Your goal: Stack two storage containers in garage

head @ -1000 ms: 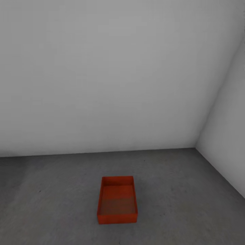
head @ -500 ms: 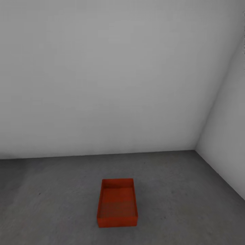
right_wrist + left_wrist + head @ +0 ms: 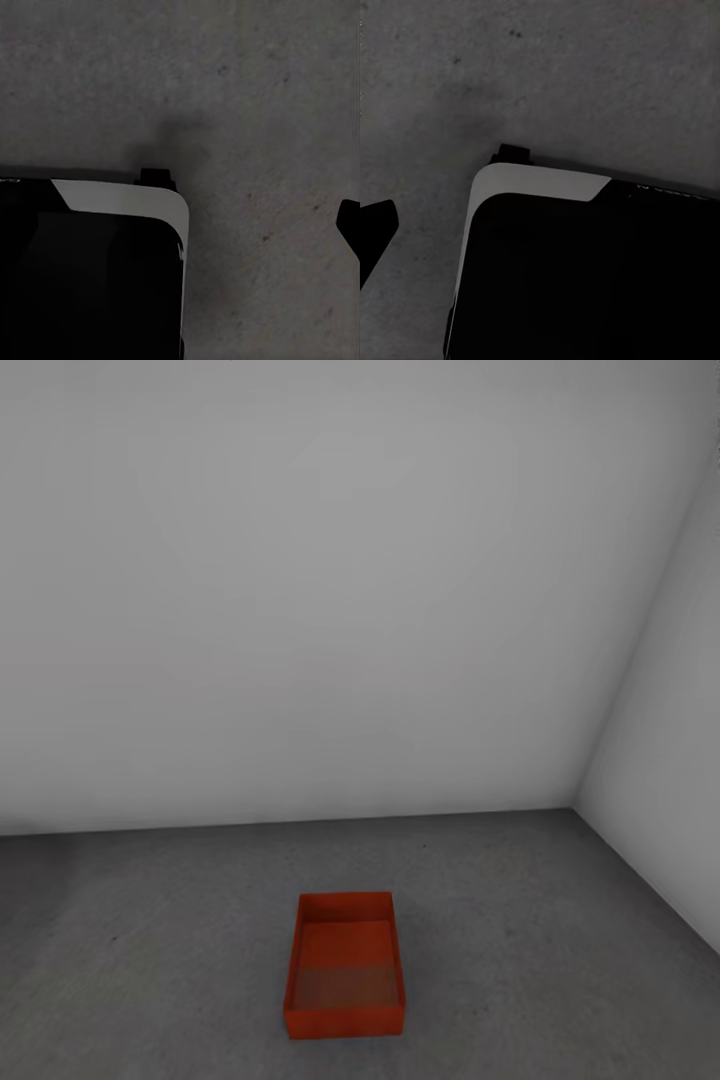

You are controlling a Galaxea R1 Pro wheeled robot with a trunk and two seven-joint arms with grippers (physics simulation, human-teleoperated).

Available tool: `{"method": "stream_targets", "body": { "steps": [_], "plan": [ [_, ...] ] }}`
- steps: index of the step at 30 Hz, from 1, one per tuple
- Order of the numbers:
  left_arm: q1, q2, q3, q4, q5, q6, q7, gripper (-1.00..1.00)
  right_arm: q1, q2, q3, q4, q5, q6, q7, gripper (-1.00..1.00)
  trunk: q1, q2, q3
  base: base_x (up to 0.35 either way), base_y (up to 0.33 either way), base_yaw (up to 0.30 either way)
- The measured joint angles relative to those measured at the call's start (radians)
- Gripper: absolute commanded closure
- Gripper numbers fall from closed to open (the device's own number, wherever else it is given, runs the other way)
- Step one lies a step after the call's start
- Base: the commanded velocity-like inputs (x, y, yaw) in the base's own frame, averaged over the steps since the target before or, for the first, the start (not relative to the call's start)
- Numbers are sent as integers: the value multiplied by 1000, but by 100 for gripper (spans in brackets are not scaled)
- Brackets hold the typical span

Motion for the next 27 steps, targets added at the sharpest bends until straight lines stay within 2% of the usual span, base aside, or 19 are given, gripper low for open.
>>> {"method": "stream_targets", "body": {
  "steps": [9,27],
  "plan": [
    [0,3,2,7,2,0,3,-100,36,-1,0,-1,2,-1,0,-100,0,0,15,0,0,0],
    [0,1,0,8,1,0,3,-100,38,-1,1,-1,5,-1,-1,-100,0,0,44,0,0,0]
  ]
}}
